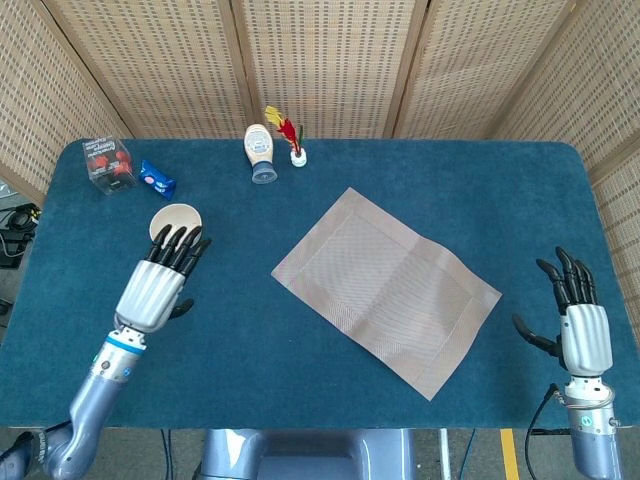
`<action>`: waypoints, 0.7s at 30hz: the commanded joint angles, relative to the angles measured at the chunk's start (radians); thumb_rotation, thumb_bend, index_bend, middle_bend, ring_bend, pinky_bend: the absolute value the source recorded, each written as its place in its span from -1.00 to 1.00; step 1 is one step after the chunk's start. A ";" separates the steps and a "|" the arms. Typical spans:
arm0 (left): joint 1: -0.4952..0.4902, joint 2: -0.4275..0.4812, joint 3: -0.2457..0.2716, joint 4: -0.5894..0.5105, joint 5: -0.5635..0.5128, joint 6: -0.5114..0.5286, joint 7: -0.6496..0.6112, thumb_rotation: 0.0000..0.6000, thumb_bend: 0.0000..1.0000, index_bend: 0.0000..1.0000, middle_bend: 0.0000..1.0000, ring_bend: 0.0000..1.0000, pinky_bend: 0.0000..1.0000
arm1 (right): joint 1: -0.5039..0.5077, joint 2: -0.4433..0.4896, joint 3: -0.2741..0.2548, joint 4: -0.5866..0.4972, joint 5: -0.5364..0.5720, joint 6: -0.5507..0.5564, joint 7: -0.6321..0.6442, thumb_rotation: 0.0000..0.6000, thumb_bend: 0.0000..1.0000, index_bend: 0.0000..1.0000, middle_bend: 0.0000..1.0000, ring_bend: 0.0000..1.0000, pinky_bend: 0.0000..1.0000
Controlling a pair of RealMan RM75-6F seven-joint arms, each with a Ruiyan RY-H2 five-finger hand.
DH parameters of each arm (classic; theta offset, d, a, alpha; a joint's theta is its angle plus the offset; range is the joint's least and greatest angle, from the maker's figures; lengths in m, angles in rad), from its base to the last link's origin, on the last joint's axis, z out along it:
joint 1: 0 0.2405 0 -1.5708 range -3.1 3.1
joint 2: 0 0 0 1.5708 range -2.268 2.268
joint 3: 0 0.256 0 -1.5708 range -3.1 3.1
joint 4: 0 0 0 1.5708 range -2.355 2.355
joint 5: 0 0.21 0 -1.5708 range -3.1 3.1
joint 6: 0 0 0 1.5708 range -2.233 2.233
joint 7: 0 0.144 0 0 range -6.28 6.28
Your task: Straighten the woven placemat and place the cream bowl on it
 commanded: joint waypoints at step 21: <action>-0.375 -0.339 -0.092 0.380 -0.290 -0.297 0.244 1.00 -0.86 -0.68 -1.00 -1.00 -1.00 | 0.001 0.001 -0.003 -0.007 0.000 -0.028 0.025 1.00 -0.24 -0.67 -1.00 -1.00 -1.00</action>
